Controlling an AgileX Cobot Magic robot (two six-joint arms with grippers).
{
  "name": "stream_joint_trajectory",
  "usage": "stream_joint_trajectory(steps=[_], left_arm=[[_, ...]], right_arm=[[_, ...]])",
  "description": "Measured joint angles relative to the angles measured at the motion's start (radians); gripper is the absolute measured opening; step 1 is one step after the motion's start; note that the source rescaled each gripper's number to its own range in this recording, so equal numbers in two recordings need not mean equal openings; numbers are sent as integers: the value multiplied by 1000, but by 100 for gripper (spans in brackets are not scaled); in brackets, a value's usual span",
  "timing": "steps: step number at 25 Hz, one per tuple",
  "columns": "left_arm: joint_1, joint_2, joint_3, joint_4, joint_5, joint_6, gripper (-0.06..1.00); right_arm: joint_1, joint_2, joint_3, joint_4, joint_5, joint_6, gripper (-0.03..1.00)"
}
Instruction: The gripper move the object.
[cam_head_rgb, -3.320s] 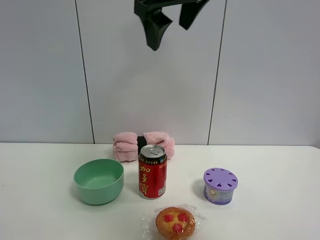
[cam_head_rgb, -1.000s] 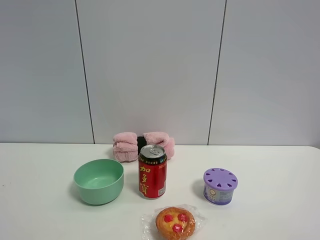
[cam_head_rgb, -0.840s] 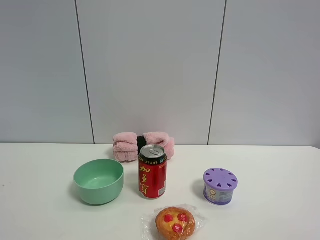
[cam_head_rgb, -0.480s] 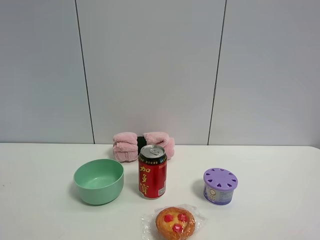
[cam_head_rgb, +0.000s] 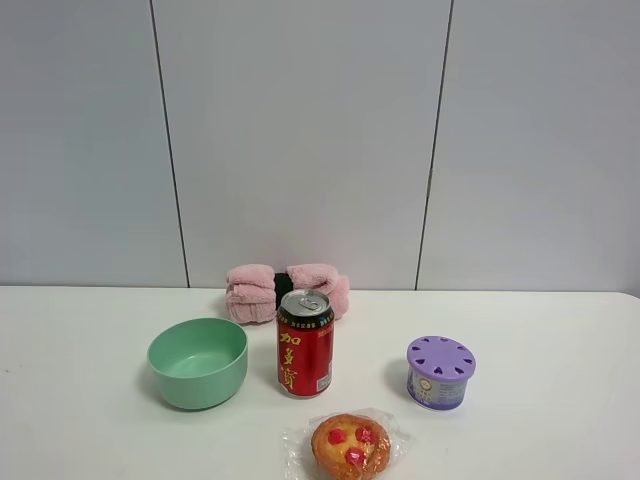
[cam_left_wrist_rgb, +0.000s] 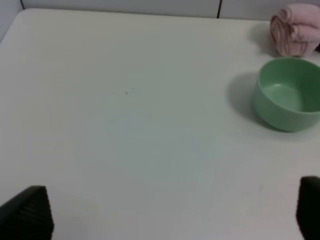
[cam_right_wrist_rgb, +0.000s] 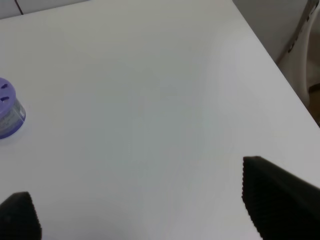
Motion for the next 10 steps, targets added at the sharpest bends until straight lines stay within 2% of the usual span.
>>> stream_joint_trajectory(steps=[10], left_arm=[[0,0,0,0,0,0,100]], right_arm=[[0,0,0,0,0,0,91]])
